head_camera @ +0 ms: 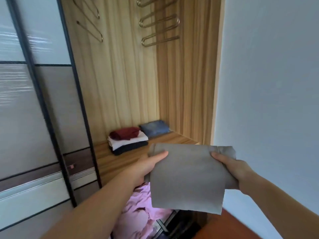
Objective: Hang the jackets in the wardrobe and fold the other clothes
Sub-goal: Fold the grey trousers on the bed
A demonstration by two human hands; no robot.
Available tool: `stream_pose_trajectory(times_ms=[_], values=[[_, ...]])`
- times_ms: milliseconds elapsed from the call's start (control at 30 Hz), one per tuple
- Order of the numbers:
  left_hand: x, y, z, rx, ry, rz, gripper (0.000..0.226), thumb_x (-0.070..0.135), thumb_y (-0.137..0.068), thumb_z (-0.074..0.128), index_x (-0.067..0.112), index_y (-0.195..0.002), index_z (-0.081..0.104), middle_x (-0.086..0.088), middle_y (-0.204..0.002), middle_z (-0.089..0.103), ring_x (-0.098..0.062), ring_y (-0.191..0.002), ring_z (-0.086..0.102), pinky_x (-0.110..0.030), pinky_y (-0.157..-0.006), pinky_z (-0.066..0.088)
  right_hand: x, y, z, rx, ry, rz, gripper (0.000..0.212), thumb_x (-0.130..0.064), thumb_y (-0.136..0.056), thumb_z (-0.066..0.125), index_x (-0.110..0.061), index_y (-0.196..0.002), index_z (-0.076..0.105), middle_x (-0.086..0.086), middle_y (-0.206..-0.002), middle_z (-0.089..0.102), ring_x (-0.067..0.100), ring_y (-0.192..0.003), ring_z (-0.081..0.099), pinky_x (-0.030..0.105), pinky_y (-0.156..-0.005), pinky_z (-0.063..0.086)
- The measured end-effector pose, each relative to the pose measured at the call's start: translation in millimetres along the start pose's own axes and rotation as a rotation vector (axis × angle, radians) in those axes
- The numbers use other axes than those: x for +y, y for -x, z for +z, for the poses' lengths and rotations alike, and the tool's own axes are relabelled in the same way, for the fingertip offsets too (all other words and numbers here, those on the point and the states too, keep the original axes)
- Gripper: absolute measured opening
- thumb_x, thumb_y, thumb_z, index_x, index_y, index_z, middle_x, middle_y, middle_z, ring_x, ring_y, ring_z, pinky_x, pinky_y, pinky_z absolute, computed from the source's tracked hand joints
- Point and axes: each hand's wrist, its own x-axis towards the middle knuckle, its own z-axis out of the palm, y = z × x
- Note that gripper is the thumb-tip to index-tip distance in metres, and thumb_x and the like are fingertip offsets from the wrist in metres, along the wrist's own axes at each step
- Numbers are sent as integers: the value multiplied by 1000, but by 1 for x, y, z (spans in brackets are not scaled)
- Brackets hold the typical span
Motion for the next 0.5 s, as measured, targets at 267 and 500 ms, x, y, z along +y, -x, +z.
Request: stream_pose_trajectory(times_ms=[267, 500], values=[[10, -26, -63, 504, -1345, 530, 135, 91, -44, 58, 50, -144, -23, 11, -160, -20, -15, -146, -18, -45, -116, -4, -49, -119, 81, -241, -27, -7, 77, -40, -58, 89, -5, -120, 61, 19, -112, 67, 36, -98, 67, 54, -90, 53], [14, -91, -99, 538, -1779, 743, 106, 58, -68, 74, 33, -152, 16, -4, -153, 38, -28, -139, 37, -50, -114, 25, -56, -200, 170, -414, 44, 64, 71, -40, -62, 87, -6, -118, 61, 22, -108, 68, 37, -100, 66, 53, -93, 51]])
